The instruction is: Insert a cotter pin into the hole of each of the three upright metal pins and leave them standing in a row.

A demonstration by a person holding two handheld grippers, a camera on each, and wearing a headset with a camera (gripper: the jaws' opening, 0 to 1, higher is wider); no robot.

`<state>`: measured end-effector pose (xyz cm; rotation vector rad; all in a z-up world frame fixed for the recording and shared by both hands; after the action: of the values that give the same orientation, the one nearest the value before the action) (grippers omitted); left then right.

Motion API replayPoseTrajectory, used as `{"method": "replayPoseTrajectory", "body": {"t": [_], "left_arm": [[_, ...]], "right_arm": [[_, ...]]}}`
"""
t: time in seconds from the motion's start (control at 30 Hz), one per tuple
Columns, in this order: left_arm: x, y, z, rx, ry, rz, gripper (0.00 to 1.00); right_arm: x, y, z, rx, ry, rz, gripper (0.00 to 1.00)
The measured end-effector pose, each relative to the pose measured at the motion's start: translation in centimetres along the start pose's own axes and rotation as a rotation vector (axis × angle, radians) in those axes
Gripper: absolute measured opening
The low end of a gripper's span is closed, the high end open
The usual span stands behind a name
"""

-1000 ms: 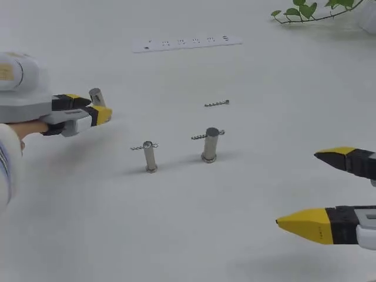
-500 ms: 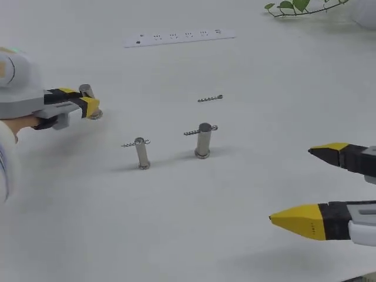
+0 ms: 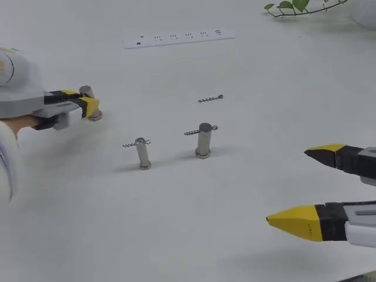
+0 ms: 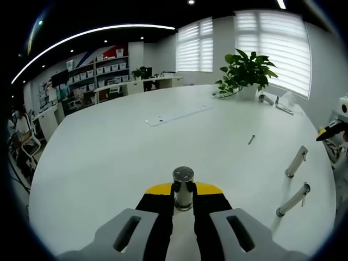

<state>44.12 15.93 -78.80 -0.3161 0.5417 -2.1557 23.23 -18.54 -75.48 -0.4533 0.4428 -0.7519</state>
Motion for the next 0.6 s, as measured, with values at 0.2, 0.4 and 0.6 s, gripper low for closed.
{"method": "replayPoseTrajectory", "body": {"t": [0.2, 0.4, 0.6], "left_arm": [[-0.3, -0.9, 0.4, 0.016, -0.065, 0.001, 0.11], [-0.3, -3.3, 2.3, 0.074, -0.087, 0.027, 0.11], [1.2, -6.1, 3.5, 0.084, -0.069, 0.026, 0.11]], "right_arm": [[0.0, 0.2, 0.1, 0.004, 0.002, 0.000, 0.91], [0.0, 0.2, 0.3, 0.010, -0.003, 0.003, 0.91], [0.0, 0.0, 0.4, 0.025, -0.008, 0.001, 0.91]]}}
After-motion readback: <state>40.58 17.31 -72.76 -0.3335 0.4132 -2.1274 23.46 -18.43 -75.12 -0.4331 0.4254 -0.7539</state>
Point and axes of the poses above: the centre of the closed fingertips' face, and the gripper's own axes: y roughly forward along the fingers, x roughly to its right, z roughly out of its top, the point moved 8 cm from there along -y, roughly backward along the fingers, and after that the axes turned 1 degree about -z, right-handed, at the moved point
